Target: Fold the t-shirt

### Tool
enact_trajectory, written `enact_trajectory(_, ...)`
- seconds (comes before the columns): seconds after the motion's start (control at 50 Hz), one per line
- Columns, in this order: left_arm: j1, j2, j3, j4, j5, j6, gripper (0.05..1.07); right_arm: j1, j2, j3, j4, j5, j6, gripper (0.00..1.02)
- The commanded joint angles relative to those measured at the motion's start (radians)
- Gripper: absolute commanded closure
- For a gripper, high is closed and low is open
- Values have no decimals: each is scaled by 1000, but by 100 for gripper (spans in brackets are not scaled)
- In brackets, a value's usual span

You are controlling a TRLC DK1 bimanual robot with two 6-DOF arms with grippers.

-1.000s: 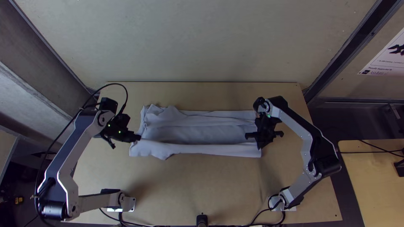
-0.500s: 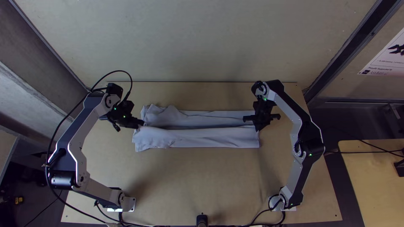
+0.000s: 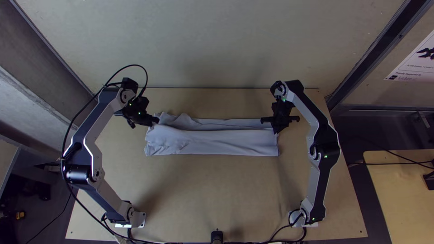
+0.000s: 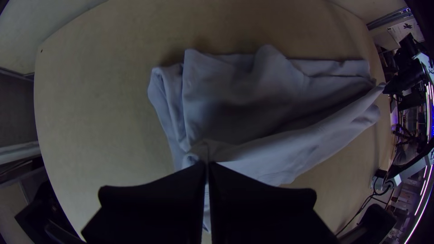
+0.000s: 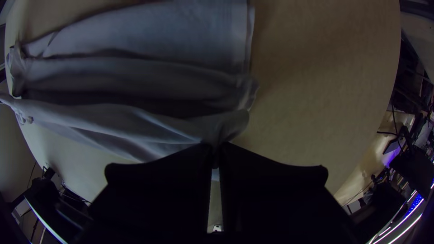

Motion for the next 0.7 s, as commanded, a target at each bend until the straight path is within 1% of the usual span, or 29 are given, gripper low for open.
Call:
enact_trajectory(0.0, -5, 61, 70, 1, -13, 20, 104, -9, 48, 49, -27, 19, -17, 100)
enact_trajectory(0.3, -11, 223, 175, 60, -47, 18, 104, -8, 125, 114, -27, 19, -16, 100)
enact_trajectory(0.44, -14, 260, 158, 102, -49, 12, 104, -8, 153, 117, -27, 19, -16, 100)
enact_trajectory(0.48, -17, 260, 142, 137, -50, 10, 104, -9, 164, 123, -25, 19, -16, 100)
enact_trajectory(0.5, -17, 260, 132, 169, -53, 6, 100, -11, 170, 128, -27, 19, -16, 100)
enact_trajectory(0.52, -17, 258, 122, 200, -61, -3, 94, -12, 176, 134, -25, 19, -16, 100)
enact_trajectory(0.54, -17, 258, 115, 218, -62, -9, 84, -14, 182, 138, -25, 19, -16, 98)
enact_trajectory(0.58, -20, 257, 107, 223, -62, -9, 64, -17, 191, 144, -25, 19, -13, 87)
enact_trajectory(0.6, -24, 257, 104, 225, -62, -5, 54, -19, 194, 144, -27, 19, -10, 80)
enact_trajectory(0.64, -35, 257, 92, 238, -67, 6, 30, -23, 197, 146, -25, 19, -3, 65)
enact_trajectory(0.66, -41, 257, 86, 241, -76, 9, 21, -23, 197, 146, -25, 19, 0, 56)
enact_trajectory(0.68, -49, 257, 78, 241, -98, 14, 15, -26, 197, 146, -27, 19, 4, 49)
